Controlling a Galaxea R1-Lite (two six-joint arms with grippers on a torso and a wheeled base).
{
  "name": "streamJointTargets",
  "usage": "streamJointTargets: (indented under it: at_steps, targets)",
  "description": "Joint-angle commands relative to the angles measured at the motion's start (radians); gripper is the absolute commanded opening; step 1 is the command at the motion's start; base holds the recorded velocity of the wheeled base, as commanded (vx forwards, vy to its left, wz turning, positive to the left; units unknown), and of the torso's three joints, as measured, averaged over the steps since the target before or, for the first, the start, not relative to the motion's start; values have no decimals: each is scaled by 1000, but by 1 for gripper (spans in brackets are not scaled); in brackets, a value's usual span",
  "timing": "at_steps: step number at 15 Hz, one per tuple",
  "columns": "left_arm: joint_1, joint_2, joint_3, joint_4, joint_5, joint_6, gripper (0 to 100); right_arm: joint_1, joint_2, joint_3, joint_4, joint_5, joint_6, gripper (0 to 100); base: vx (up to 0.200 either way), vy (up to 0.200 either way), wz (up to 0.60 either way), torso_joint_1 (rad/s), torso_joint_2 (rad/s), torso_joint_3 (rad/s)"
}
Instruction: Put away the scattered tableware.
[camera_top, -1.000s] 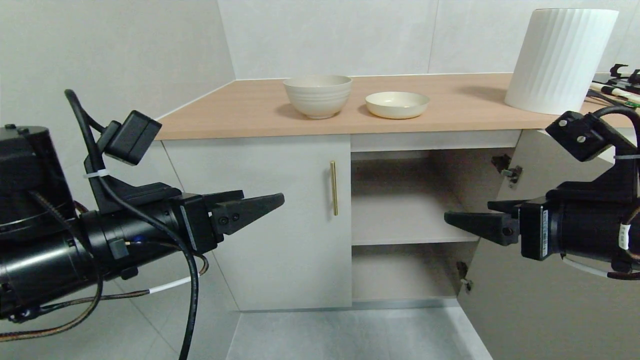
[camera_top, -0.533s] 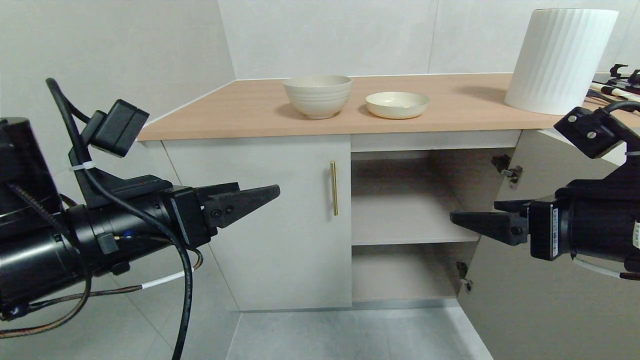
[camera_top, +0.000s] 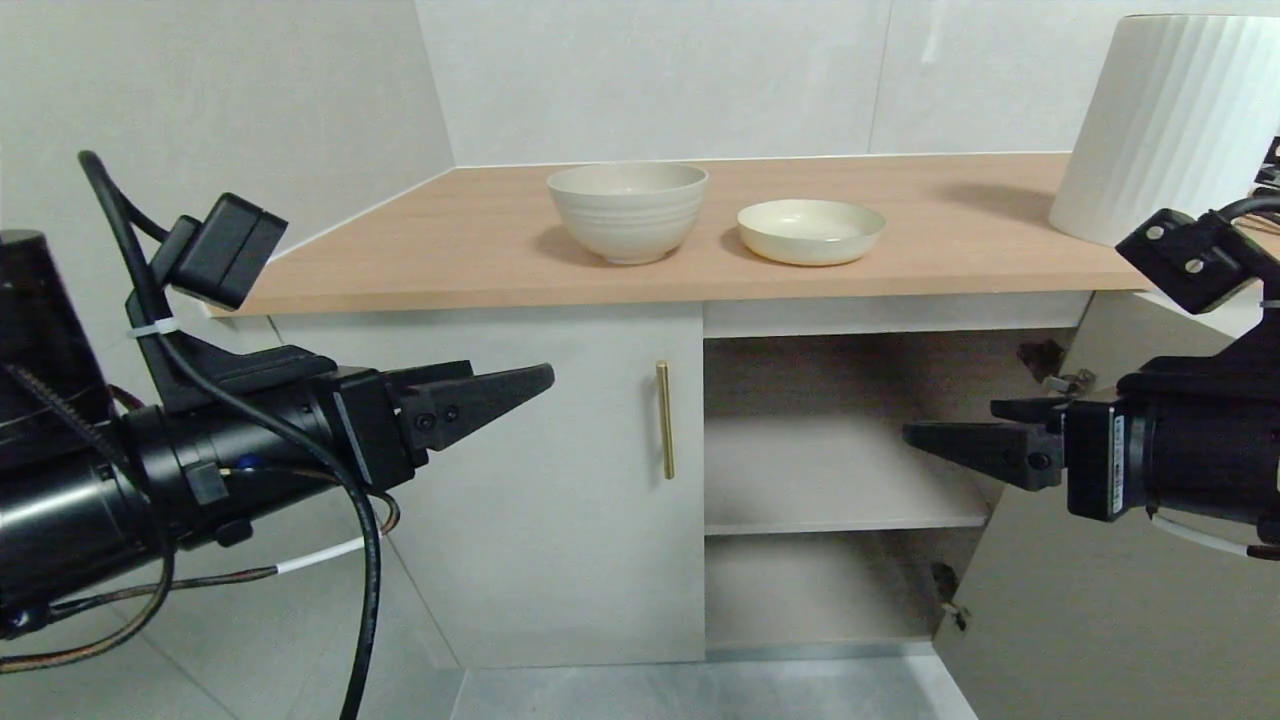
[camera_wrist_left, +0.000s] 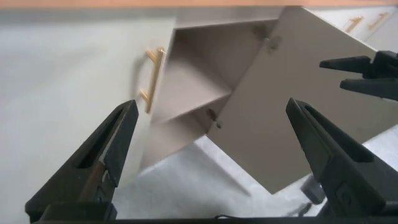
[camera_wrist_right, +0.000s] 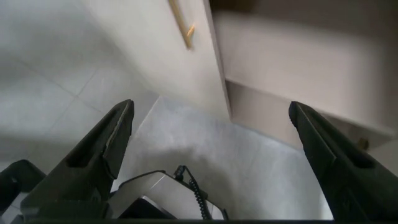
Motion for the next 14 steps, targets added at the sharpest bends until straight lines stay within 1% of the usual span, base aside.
streamJointTargets:
  at_steps: [1, 6, 9, 14]
  targets:
    - [0, 3, 0, -1, -1, -1, 100, 0, 0, 1, -1, 2, 0, 100, 200, 0, 0, 2, 2, 2]
    - [-2, -40, 2, 8, 2, -2, 100, 0, -53, 38, -8, 53, -3, 100, 0, 0, 0, 0, 0, 0]
    - [-2, -52, -15, 66, -1, -2, 100, 0, -73, 55, -11, 96, -12, 100, 0, 0, 0, 0, 0, 0]
    - [-2, -41, -15, 66, -2, -2, 100, -2, -53, 58, -12, 90, -22, 100, 0, 0, 0, 0, 0, 0]
